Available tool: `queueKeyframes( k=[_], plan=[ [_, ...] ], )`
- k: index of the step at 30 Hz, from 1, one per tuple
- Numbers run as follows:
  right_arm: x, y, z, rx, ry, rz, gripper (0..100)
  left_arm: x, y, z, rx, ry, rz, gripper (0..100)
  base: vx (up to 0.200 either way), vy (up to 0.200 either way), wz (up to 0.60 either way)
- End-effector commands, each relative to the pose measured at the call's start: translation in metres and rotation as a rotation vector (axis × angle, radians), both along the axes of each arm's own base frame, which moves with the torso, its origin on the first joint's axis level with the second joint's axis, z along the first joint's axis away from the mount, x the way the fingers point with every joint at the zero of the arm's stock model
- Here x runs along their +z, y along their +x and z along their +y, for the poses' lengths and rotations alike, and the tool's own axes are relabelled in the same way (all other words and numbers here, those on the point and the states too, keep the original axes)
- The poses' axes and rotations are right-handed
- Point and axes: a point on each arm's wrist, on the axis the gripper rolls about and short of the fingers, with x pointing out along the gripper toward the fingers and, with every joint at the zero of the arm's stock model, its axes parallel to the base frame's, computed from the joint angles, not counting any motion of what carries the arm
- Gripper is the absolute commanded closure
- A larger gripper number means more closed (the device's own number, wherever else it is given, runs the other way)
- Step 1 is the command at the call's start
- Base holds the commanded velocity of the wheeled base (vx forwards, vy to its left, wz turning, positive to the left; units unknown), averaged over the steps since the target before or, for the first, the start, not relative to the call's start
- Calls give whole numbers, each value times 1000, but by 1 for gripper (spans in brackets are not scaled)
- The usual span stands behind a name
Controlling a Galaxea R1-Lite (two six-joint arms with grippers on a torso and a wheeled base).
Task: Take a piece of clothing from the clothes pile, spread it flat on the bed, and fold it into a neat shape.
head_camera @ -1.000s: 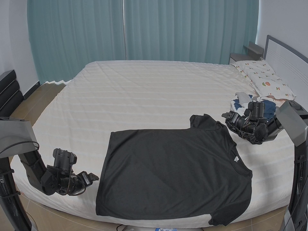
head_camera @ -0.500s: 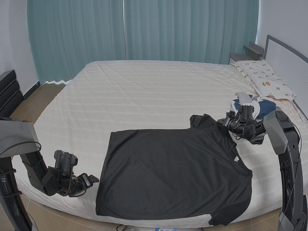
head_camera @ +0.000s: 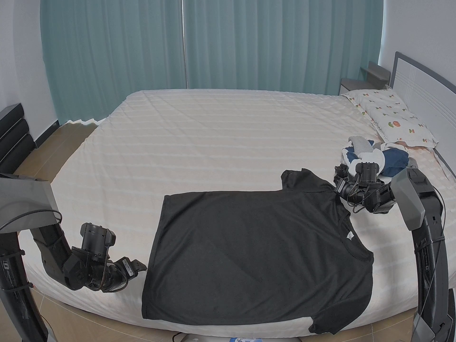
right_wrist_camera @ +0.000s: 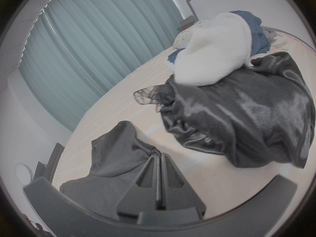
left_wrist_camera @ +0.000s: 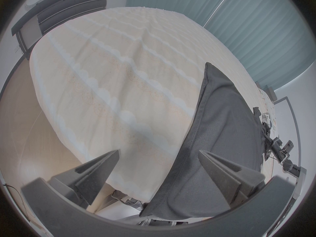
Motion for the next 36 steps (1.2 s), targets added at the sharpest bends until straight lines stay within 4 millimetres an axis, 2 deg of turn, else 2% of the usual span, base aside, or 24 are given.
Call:
queueKeyframes(
  k=[1,6,11,12,15,18,21,22,23,24,25,26,27,28,31,36],
  plan=[
    [-4,-3,-8,-22,-2,16,100,0,0,0,0,-1,-1,0,0,0,0],
    [-13,-8,-13,-30,0,44,100,0,0,0,0,-1,-1,0,0,0,0],
    [-13,-8,-13,-27,1,44,100,0,0,0,0,-1,-1,0,0,0,0],
    [-12,-8,-12,-25,2,41,0,0,1,0,0,-1,-2,0,0,0,0],
    [-8,-7,-11,-27,5,30,0,0,1,0,1,-2,-2,0,0,0,0],
    [13,-8,-13,-47,33,-20,0,0,1,0,0,-3,-2,0,0,0,0],
    [39,-23,-12,-71,78,-32,0,0,-1,-1,-3,-5,1,0,0,0,0],
    [40,-24,-11,-71,80,-31,0,0,-1,-1,-5,-6,2,0,0,0,0],
    [49,-41,-9,-69,85,-5,0,1,-1,-1,-4,-10,-1,0,0,0,0],
    [49,-42,-9,-69,85,-2,0,1,-1,-1,-2,-10,-1,0,0,0,0],
    [53,-63,-6,-68,88,27,0,2,-1,-3,-2,-18,-4,0,0,0,0],
    [53,-70,-5,-67,89,35,0,2,-2,-4,-2,-20,-4,0,0,0,0],
    [55,-86,-3,-67,91,45,0,2,-3,-5,-6,-24,-1,0,0,0,0],
    [55,-86,-3,-67,91,45,0,2,-3,-5,-6,-24,-1,0,0,0,0],
    [60,-143,5,-61,104,57,0,2,-5,-6,-25,-53,10,0,-133,0,0],
    [62,-205,21,-58,163,47,0,1,-8,-7,-29,-65,20,0,-200,0,0]
  ],
)
